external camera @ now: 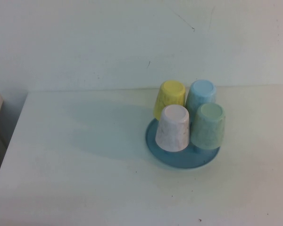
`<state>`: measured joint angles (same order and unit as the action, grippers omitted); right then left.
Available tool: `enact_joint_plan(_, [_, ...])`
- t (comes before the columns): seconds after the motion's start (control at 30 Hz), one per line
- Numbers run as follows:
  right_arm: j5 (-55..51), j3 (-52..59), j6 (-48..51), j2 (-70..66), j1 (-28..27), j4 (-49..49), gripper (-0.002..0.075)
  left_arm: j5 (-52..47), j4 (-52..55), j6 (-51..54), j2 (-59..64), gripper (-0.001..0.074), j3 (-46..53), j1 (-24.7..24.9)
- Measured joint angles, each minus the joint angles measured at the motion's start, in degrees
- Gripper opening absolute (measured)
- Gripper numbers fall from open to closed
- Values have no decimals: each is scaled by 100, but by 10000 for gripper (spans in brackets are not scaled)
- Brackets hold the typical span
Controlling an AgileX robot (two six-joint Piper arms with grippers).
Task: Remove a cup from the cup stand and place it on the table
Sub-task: Pick up the cup from the rack
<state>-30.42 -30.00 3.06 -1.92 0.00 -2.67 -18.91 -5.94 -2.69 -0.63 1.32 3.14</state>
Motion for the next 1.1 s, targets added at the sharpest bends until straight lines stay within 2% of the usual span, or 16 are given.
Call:
enact_joint_plan(0.2, [-12, 332, 100, -127, 0, -209, -3, 0, 0, 0, 0, -4, 0, 0])
enact_joint_plan(0.33, [-444, 285, 655, -808, 0, -540, -3, 0, 0, 0, 0, -4, 0, 0])
enact_joint_plan(0.5, [-1283, -572, 1428, -2655, 11, -928, 0, 0, 0, 0, 0, -4, 0, 0])
enact_joint_plan(0.6, [-2061, -1366, 2013, -3884, 11, -1341, 29, 0, 0, 0, 0, -4, 0, 0])
enact_joint_plan(0.7, [-3038, -2211, 2437, -5118, 40, -1587, 113, 0, 0, 0, 0, -4, 0, 0])
enact_joint_plan(0.8, [-3795, -3118, 2487, -6317, 366, -1264, 250, 0, 0, 0, 0, -4, 0, 0])
enact_joint_plan(0.93, [-3971, -4159, 2374, -7443, 961, -664, 419, 0, 0, 0, 0, -3, 0, 0])
enact_joint_plan(1.03, [-3971, -4806, 2363, -8150, 1268, -572, 502, 0, 0, 0, 0, -4, 0, 0])
enact_joint_plan(1.1, [-3984, -5121, 2416, -8546, 1401, -550, 531, 0, 0, 0, 0, -4, 0, 0])
